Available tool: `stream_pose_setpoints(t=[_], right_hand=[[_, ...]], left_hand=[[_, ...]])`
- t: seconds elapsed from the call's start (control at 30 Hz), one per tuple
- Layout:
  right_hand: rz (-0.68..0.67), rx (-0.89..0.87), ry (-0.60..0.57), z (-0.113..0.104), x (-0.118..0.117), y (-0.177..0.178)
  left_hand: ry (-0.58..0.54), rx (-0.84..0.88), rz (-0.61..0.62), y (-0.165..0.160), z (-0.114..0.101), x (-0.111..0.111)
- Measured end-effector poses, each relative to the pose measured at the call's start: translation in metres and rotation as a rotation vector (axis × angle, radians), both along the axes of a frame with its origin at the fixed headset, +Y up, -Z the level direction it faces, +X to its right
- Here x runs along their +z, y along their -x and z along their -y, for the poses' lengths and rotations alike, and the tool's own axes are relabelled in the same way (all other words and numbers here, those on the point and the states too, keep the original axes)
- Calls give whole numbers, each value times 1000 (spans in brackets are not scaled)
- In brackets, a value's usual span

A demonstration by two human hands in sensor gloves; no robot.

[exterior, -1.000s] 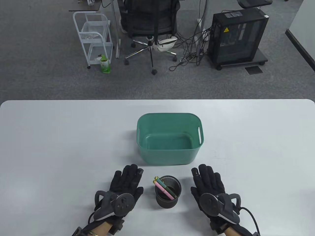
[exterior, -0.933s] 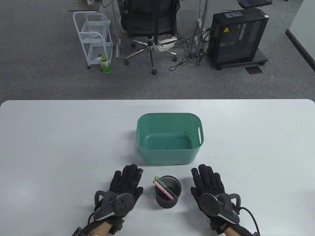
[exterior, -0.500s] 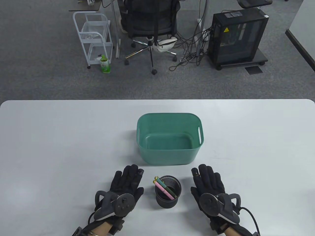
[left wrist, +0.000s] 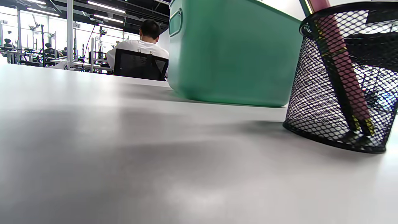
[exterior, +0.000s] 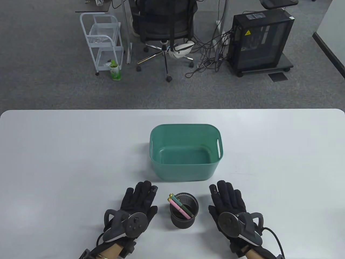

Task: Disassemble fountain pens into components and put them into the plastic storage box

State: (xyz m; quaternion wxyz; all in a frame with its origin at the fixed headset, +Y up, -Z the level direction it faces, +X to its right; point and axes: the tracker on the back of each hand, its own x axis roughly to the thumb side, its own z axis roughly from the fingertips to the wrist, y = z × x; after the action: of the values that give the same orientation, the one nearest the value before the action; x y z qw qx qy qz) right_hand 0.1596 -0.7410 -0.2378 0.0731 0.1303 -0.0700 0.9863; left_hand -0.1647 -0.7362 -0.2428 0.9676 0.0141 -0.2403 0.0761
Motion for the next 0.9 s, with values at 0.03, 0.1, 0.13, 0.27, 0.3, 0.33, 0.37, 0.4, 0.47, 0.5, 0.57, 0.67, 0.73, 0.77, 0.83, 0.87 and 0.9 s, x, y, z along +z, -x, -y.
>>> stream_pose_setpoints(t=[0.03, 0.1, 0.13, 0.27, 0.3, 0.33, 0.37, 0.4, 0.47, 0.5, 0.57, 0.67, 0.73, 0.77, 0.83, 0.87, 0.9], right_hand=[[0, 2, -1, 0, 0, 0], [0, 6, -4, 0, 0, 0], [-1, 7, -5, 0, 1, 0], [-9, 6, 1, 1, 1, 1], [-11, 7, 2, 1, 1, 2], [-13, 6, 3, 1, 1, 2], [-14, 5, 4, 2, 1, 2], [-15, 4, 5, 2, 1, 2], [-14, 4, 4, 2, 1, 2], [-14, 4, 4, 2, 1, 2], [-13, 1, 4, 2, 1, 2], [-15, -2, 6, 2, 1, 2], [-13, 0, 4, 2, 1, 1], [-12, -2, 2, 2, 1, 1], [-10, -8, 0, 1, 1, 0], [-10, -9, 0, 1, 1, 0], [-10, -10, 1, 1, 1, 0]], left_hand=[[-2, 1, 2, 0, 0, 0], [-5, 0, 5, 0, 0, 0], [-6, -2, 5, -1, 0, 0], [-8, 0, 6, -1, 0, 0], [-9, -1, 5, 0, 0, 0], [-11, -2, 4, 0, 0, 0], [-12, -3, 3, 0, 0, 0], [-12, -5, 4, 0, 0, 0], [-14, -6, 4, 0, 0, 0], [-13, -6, 4, 0, 0, 0], [-17, -1, 8, 0, 0, 0], [-34, 0, 20, 0, -4, 2], [-24, 5, 34, 0, -6, 3], [-23, 9, 43, -1, -7, 4], [-38, 11, 46, -1, -10, 6], [-44, 19, 54, -1, -11, 6], [-48, 24, 60, -1, -12, 7]])
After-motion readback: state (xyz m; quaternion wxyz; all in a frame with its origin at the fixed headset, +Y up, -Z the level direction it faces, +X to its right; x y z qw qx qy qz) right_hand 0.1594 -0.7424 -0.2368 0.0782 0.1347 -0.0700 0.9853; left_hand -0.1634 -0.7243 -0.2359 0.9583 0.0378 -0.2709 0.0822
